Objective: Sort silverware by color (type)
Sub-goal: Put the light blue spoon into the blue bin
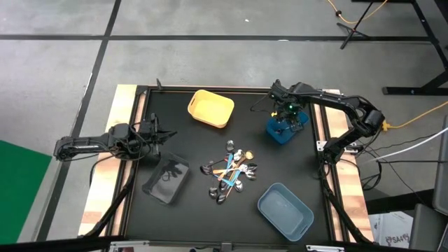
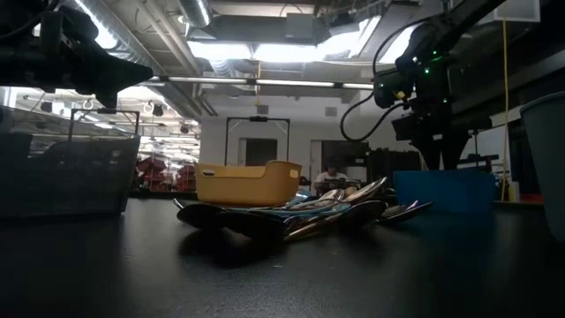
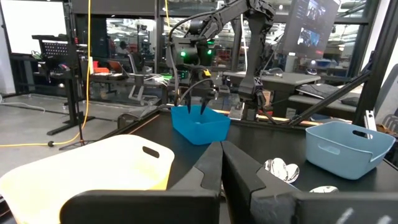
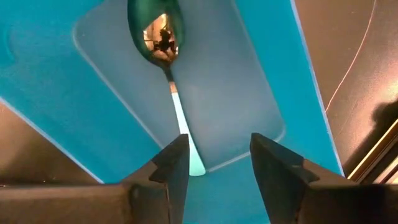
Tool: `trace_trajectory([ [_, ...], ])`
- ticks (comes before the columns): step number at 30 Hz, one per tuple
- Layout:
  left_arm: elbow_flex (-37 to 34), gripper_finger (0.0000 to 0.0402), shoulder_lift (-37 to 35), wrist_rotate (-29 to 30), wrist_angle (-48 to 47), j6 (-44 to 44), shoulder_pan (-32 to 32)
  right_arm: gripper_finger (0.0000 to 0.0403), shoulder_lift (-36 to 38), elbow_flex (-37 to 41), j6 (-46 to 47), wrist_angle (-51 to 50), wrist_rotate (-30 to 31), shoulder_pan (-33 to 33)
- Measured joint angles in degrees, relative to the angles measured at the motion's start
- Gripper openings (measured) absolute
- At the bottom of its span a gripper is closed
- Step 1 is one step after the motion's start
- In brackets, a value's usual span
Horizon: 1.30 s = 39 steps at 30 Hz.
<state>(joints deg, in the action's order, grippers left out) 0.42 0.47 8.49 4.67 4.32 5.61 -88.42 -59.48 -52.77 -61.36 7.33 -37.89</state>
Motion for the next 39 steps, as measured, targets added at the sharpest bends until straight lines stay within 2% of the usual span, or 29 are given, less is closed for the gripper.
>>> trace_trajectory([
  [10, 0.0, 0.0, 0.0, -1.3, 3.3, 0.1, 0.0, 0.016, 0.0, 0.0, 0.0, 0.0, 0.0, 0.0],
  [16, 0.0, 0.0, 0.3, -2.2, 10.5, 0.2, 0.0, 0.016, 0.0, 0.0, 0.0, 0.0, 0.0, 0.0],
  [21, 0.0, 0.0, 3.8, -4.0, 22.0, 0.3, -0.7, 0.016, 0.0, 0.0, 0.0, 0.0, 0.0, 0.0],
  [24, 0.0, 0.0012, 7.4, -4.6, 28.5, 0.3, -1.8, 0.016, 0.0, 0.0, 0.0, 0.0, -0.1, 0.0],
  [27, 0.7, 0.0041, 12.1, -4.2, 33.5, 0.3, -3.1, 0.016, 0.0, 0.0, 0.0, 0.0, -0.1, 0.0],
  [34, 9.1, 0.0111, 26.6, -3.1, 34.5, 0.1, -5.3, 0.016, 0.0, 0.0, 0.0, 0.0, -0.1, 0.0],
  [39, 18.1, 0.0126, 39.3, -6.1, 32.4, -2.1, -6.3, 0.016, 0.0, 0.0, 0.0, 0.5, -0.2, 0.0],
])
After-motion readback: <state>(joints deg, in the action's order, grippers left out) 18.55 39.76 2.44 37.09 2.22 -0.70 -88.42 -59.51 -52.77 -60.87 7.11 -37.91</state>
